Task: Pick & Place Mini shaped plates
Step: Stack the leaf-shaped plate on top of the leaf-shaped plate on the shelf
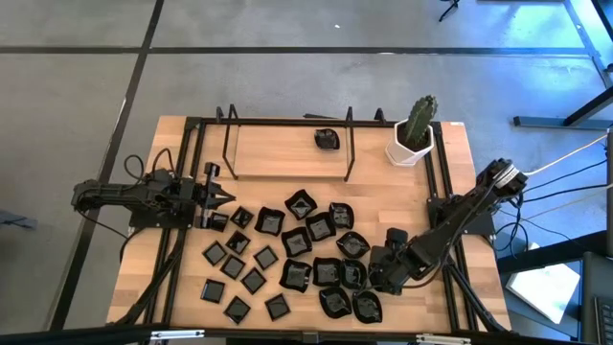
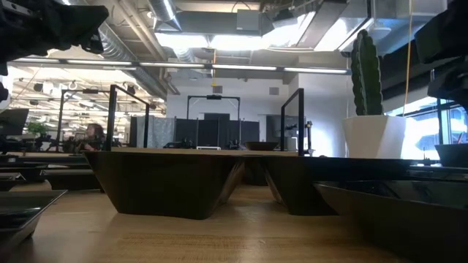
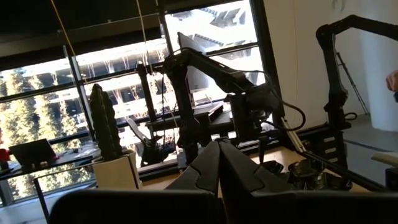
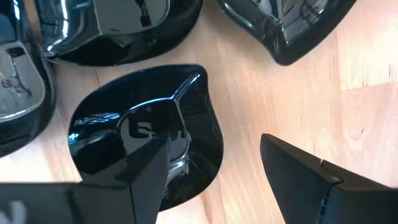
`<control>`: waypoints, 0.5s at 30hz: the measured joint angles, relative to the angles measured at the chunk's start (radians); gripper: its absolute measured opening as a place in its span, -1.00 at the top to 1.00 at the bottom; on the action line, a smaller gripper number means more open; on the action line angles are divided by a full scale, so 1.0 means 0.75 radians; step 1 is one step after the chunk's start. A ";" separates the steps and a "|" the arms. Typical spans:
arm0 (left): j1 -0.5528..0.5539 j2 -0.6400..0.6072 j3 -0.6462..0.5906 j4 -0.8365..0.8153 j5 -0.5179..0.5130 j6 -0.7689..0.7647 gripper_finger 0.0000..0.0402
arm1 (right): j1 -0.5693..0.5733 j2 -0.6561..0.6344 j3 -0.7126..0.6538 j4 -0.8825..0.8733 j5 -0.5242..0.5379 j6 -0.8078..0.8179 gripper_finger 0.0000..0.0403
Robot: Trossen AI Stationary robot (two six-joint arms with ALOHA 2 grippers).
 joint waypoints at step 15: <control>0.000 0.000 0.000 -0.010 0.001 0.000 0.98 | 0.002 0.005 0.000 -0.062 -0.002 0.032 -0.23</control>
